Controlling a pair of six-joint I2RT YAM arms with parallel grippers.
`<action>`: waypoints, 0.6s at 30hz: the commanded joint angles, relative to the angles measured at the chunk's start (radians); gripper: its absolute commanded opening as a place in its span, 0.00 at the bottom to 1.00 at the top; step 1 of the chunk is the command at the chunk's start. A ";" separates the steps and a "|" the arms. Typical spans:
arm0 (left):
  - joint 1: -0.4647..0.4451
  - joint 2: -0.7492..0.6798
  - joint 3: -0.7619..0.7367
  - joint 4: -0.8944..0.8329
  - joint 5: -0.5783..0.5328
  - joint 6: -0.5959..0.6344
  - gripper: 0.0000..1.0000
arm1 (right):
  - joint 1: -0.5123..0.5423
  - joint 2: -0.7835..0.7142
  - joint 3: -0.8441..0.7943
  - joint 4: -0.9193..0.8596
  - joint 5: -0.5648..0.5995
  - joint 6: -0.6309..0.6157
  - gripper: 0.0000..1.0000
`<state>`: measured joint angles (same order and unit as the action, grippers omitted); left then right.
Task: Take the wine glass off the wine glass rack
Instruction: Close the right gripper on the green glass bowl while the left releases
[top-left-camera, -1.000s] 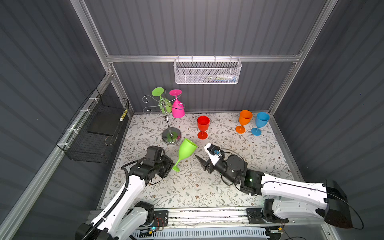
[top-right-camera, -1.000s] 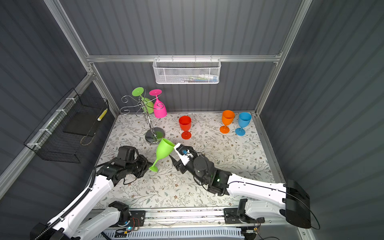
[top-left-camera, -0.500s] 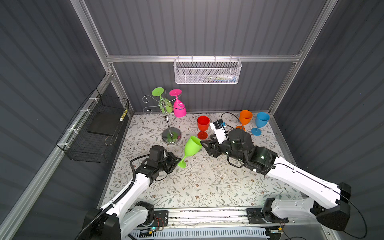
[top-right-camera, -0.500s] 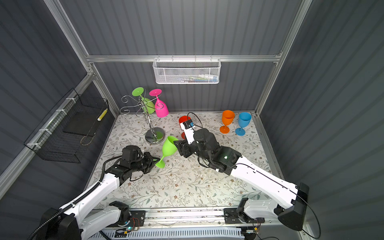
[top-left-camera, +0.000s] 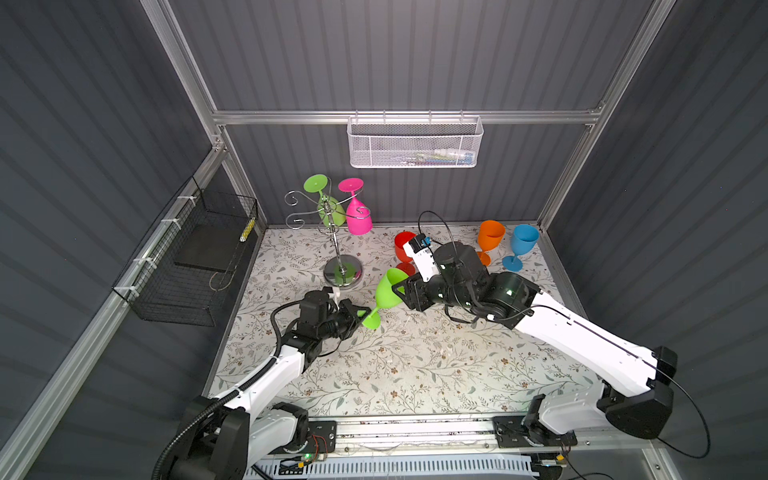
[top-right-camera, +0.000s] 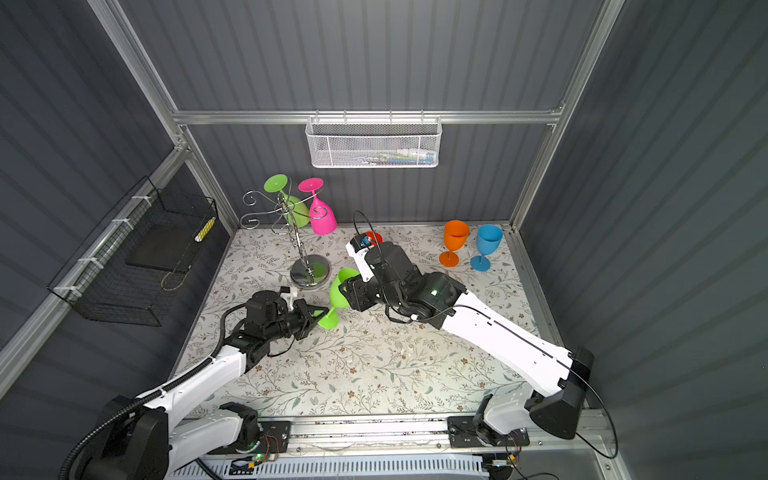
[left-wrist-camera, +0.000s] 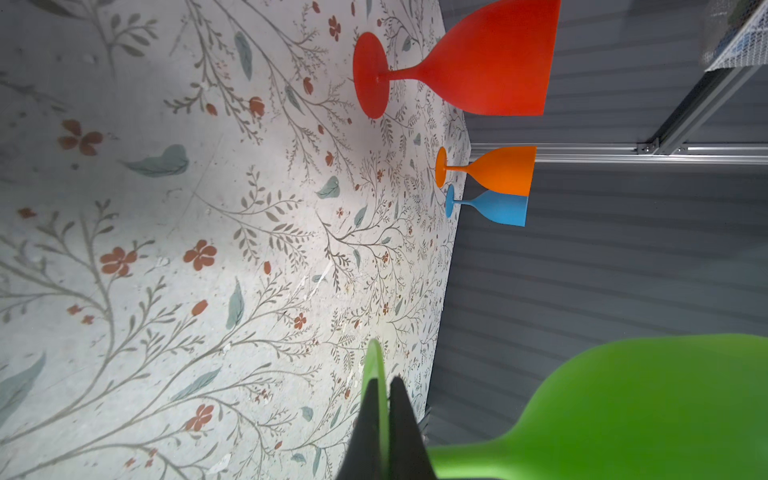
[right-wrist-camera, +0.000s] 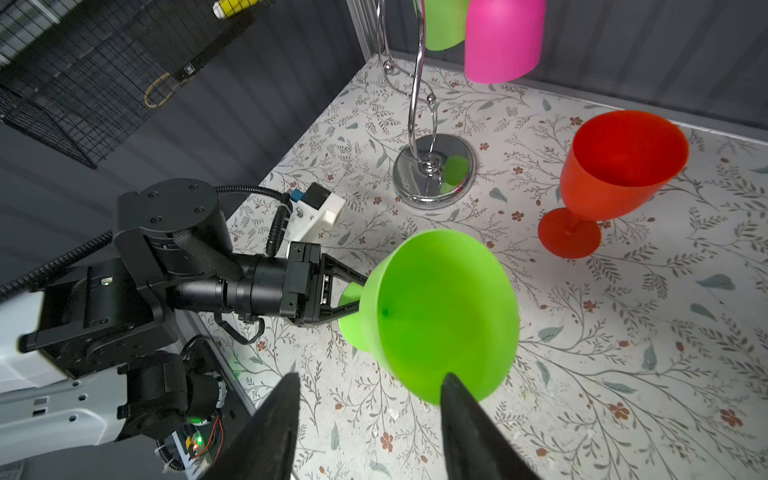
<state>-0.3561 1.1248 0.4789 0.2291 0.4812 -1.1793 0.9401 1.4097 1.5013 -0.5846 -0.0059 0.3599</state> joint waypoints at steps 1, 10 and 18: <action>-0.007 0.007 -0.011 0.088 0.044 0.044 0.00 | -0.003 0.023 0.044 -0.058 -0.018 0.009 0.54; -0.007 0.026 -0.003 0.137 0.068 0.075 0.00 | 0.000 0.107 0.119 -0.104 -0.066 -0.009 0.43; -0.009 0.030 -0.024 0.170 0.061 0.089 0.00 | 0.002 0.150 0.152 -0.132 -0.082 -0.012 0.22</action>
<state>-0.3595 1.1488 0.4728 0.3588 0.5255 -1.1213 0.9401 1.5463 1.6257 -0.6857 -0.0757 0.3561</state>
